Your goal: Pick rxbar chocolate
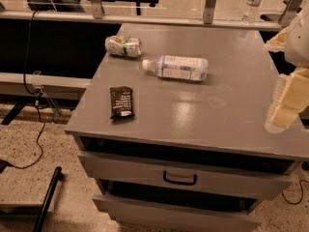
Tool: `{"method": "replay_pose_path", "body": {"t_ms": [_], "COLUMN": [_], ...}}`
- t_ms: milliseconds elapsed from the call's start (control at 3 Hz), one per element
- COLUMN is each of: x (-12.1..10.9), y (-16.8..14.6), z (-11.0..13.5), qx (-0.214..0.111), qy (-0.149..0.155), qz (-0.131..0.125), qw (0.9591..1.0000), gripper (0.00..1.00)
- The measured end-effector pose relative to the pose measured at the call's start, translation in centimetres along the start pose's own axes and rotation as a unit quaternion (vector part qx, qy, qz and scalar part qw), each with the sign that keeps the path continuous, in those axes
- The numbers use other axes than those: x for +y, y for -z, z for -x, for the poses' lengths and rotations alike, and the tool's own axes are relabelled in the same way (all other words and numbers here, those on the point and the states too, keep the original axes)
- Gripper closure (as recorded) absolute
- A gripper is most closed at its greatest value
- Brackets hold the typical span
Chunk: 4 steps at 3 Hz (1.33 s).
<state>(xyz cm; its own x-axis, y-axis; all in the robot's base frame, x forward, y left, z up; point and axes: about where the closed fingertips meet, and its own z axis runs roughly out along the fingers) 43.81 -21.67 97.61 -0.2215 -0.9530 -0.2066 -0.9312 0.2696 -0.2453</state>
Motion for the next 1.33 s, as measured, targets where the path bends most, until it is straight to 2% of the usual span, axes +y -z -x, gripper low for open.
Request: {"method": "replay_pose_path", "body": {"t_ms": [333, 667, 1000, 1333], "x": [0.0, -0.8, -2.7, -5.4], "y": [0.0, -1.0, -2.9, -5.5], "z": [0.0, 1.9, 6.4, 14.2], "qx": [0.000, -0.012, -0.039, -0.065], "qy": [0.000, 0.026, 0.074, 0.143], "qz": [0.000, 0.000, 0.004, 0.011], "qw": [1.0000, 0.9996, 0.9965, 0.9876], "gripper": [0.00, 0.00, 0.00, 0.00]}}
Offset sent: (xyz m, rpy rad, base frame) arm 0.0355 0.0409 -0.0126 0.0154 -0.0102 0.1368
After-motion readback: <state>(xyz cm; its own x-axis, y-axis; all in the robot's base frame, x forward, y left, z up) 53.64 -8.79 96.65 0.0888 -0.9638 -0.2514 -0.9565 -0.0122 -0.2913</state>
